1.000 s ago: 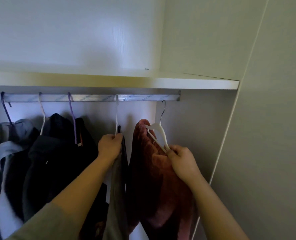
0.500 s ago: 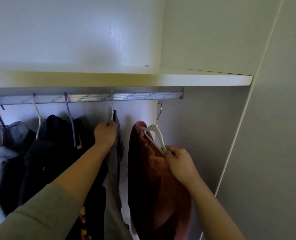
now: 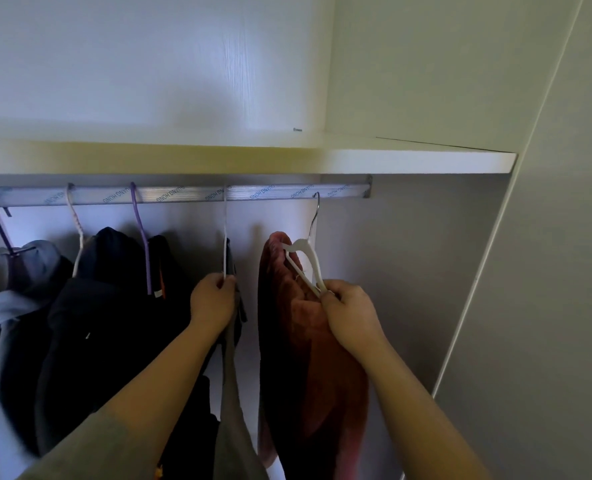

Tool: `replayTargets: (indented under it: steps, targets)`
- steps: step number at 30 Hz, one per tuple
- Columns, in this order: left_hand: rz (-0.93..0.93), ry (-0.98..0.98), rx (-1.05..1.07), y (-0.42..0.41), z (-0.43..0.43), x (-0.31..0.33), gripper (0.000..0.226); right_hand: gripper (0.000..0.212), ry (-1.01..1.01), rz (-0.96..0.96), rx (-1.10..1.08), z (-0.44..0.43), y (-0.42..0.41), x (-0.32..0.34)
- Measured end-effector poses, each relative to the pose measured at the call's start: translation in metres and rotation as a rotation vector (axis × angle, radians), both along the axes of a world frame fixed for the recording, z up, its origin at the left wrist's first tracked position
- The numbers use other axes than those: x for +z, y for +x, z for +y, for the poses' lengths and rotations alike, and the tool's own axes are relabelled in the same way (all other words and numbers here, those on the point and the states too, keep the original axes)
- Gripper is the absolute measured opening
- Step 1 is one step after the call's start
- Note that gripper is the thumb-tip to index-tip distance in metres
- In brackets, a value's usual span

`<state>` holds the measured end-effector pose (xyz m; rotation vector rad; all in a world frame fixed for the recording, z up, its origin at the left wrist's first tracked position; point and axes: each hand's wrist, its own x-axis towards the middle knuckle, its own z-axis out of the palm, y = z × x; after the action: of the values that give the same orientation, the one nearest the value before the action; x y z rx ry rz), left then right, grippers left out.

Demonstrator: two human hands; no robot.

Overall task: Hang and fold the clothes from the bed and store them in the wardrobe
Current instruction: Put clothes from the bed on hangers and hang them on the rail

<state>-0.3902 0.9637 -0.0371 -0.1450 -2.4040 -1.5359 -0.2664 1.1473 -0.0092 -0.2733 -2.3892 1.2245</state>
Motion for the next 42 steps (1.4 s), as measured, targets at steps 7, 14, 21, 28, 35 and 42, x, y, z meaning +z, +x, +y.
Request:
replayTargets:
  steps: [7, 14, 21, 28, 35, 42]
  targets:
    - [0.002, 0.122, 0.043, 0.003, 0.000, 0.000, 0.023, 0.025, 0.086, 0.028, 0.009, -0.011, -0.027, 0.025]
    - [-0.010, 0.136, 0.056, 0.005, 0.002, 0.002, 0.023, 0.024, 0.157, -0.039, 0.023, -0.013, -0.056, 0.034]
    - [-0.023, 0.103, 0.054, 0.006, 0.002, 0.002, 0.030, 0.028, 0.162, -0.107, -0.004, -0.016, -0.071, 0.018]
    - [-0.028, 0.041, 0.071, 0.016, 0.001, 0.002, 0.022, 0.038, 0.193, -0.222, 0.041, -0.009, -0.072, 0.019]
    - [0.060, 0.015, 0.022, 0.057, -0.002, 0.010, 0.033, 0.064, -0.018, -0.130, 0.042, 0.001, -0.028, 0.012]
    - [0.078, 0.075, -0.036, 0.114, 0.007, 0.019, 0.025, 0.046, -0.178, -0.061, 0.009, 0.006, 0.024, 0.001]
